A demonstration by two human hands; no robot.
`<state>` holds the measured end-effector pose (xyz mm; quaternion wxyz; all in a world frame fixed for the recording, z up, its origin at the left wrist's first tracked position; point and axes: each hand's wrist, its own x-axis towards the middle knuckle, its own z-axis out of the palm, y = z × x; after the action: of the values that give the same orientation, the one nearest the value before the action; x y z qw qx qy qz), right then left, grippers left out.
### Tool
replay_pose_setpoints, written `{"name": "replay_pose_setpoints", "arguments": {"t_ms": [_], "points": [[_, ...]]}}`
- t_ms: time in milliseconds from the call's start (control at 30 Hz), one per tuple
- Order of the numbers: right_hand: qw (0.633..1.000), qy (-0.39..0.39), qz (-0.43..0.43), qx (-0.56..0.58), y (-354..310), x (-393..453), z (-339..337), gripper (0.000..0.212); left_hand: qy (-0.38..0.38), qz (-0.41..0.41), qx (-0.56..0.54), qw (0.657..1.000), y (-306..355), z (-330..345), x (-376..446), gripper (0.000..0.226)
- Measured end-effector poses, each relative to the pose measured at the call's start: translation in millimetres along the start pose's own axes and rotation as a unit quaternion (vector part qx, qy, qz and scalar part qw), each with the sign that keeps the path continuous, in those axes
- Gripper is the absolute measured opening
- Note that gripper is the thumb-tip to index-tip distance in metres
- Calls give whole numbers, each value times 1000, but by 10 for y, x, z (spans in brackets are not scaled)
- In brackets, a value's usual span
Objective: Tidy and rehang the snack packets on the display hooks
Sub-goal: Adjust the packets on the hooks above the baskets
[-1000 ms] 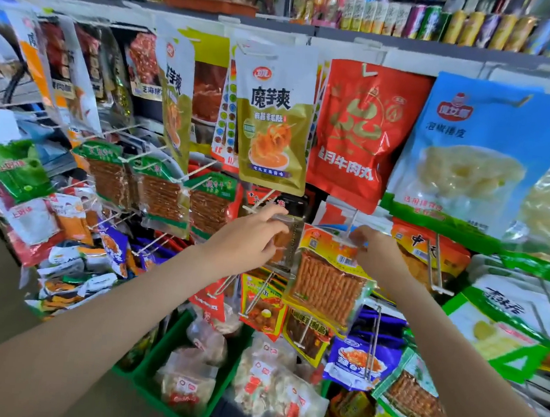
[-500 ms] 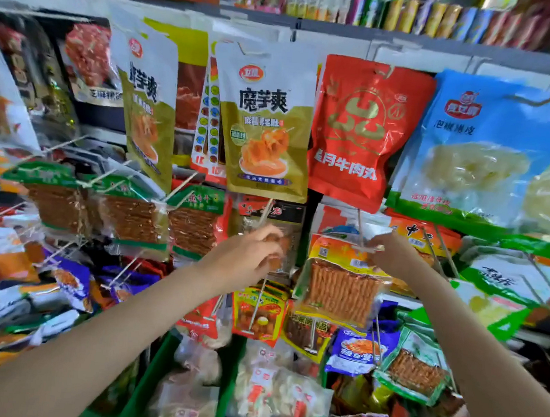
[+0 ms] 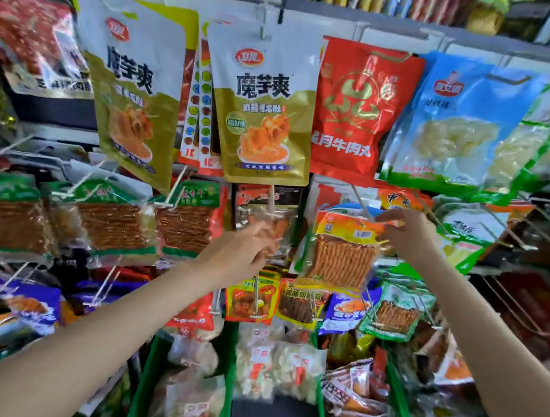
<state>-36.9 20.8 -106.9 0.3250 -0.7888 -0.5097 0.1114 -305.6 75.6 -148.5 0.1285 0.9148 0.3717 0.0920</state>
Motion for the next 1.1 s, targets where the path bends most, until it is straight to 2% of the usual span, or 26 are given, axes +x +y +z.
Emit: {"name": "replay_pose_setpoints", "arguments": {"t_ms": [100, 300, 467, 633, 733, 800, 867, 933, 1033, 1100], "points": [[992, -37, -90, -78, -185, -74, 88, 25, -6, -12, -7, 1000, -92, 73, 59, 28], [976, -102, -180, -62, -513, 131, 492, 28, -26, -54, -3, 998, -321, 31, -5, 29], [959, -183, -183, -113, -711, 404, 875, 41, 17, -110, 7, 994, -595, -134, -24, 28], [942, -262, -150, -150, -742, 677, 1104, 50, 24, -128, 10, 991, -601, -212, 28, 31], [967, -205, -140, -56, -756, 637, 1062, 32, 11, -126, 31, 991, -655, -156, 4, 32], [978, -155, -140, 25, -860, 584, 918, 28, 5, -133, 31, 991, -702, -117, -49, 33], [972, -110, -205, 34, -1014, 513, 762, 29, 9, -139, 24, 990, -754, -82, -99, 34], [952, -88, -294, 14, -1262, 416, 688, 27, 25, -142, 24, 989, -830, -58, -133, 34], [906, -190, -374, -53, -1603, 272, 953, 33, 39, -141, 38, 989, -937, -55, -182, 35], [880, -280, -362, -127, -1721, 245, 1341, 50, 25, -137, 49, 989, -1018, -80, -249, 35]]}}
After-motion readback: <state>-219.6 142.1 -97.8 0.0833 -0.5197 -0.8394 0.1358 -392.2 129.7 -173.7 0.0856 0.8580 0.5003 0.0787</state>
